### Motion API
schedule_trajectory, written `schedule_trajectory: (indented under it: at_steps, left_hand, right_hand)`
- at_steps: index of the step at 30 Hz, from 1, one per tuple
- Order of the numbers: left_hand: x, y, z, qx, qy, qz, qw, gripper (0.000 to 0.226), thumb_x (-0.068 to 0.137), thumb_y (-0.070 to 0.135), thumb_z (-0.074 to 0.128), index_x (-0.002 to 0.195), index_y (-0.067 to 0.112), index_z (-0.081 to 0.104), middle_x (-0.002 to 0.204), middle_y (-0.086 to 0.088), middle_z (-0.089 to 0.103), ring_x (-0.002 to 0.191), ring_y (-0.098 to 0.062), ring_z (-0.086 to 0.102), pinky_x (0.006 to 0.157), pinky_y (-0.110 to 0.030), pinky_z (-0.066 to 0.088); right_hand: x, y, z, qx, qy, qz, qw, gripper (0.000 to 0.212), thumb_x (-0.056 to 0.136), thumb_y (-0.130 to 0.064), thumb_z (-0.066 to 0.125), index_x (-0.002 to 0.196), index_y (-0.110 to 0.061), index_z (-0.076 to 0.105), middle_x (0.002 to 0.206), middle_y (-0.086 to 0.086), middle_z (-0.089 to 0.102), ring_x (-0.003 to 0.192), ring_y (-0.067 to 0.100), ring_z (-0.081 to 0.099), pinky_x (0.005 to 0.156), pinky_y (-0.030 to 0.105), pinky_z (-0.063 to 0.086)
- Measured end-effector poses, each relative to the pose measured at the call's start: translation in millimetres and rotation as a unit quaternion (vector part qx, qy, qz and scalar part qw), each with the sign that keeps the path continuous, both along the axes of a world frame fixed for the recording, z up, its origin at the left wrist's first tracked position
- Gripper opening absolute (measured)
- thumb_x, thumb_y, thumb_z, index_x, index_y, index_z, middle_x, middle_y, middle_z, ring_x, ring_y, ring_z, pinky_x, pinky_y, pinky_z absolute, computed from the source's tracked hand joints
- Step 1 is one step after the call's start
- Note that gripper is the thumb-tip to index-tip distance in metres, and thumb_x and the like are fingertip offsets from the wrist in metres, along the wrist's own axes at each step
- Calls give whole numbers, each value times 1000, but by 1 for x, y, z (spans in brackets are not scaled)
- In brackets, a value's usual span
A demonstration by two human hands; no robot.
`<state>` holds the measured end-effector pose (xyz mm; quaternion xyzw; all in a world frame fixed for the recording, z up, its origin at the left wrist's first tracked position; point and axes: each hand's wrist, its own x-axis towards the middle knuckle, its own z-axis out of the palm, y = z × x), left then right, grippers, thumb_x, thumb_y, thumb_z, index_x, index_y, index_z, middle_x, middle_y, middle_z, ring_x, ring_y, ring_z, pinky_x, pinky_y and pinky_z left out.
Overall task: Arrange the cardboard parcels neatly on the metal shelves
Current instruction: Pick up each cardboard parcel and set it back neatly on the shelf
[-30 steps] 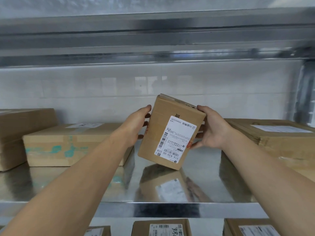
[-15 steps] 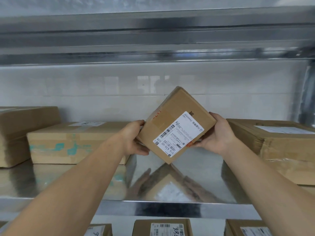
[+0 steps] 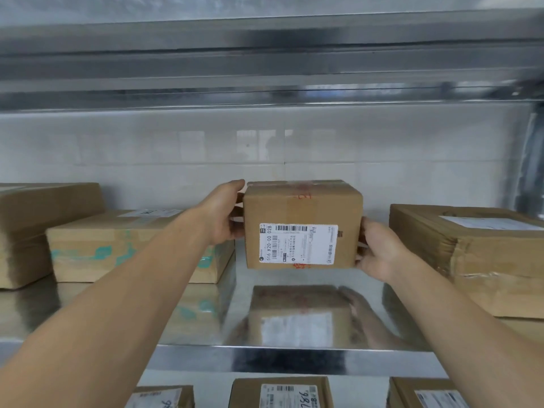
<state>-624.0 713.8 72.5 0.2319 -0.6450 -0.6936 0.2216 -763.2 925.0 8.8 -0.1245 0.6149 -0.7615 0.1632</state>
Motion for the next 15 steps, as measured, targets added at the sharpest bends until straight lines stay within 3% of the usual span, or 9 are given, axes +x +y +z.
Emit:
schedule_trajectory:
  at_steps: [2, 5, 11, 15]
  left_hand:
    - [0, 4, -1, -22, 0, 5, 1000, 36, 106, 41, 41, 80, 21, 56, 69, -2, 56, 55, -19, 54, 63, -30, 43]
    - [0, 9, -9, -58, -15, 16, 998, 36, 102, 33, 48, 69, 23, 56, 72, 0, 59, 62, -21, 56, 66, -32, 48]
    - [-1, 13, -19, -36, -25, 8, 999, 33, 98, 33, 51, 66, 25, 58, 76, 1, 59, 70, -23, 56, 74, -35, 50]
    - [0, 15, -17, -34, -26, 13, 999, 28, 97, 31, 52, 70, 24, 58, 77, 1, 59, 71, -23, 58, 73, -34, 51]
  right_hand:
    - [1, 0, 1, 10, -9, 5, 1000, 39, 106, -44, 43, 86, -22, 68, 82, 4, 72, 86, 26, 66, 92, 50, 55]
    - [4, -3, 7, -2, -35, 19, 999, 60, 102, -70, 34, 101, -26, 75, 90, 3, 80, 94, 26, 74, 87, 47, 57]
    - [5, -1, 15, 22, -27, 11, 999, 61, 101, -71, 31, 101, -29, 74, 90, 2, 81, 82, 22, 77, 73, 43, 57]
    - [4, -1, 16, 31, -25, 9, 999, 61, 102, -71, 30, 101, -29, 75, 94, 4, 80, 86, 25, 77, 75, 45, 58]
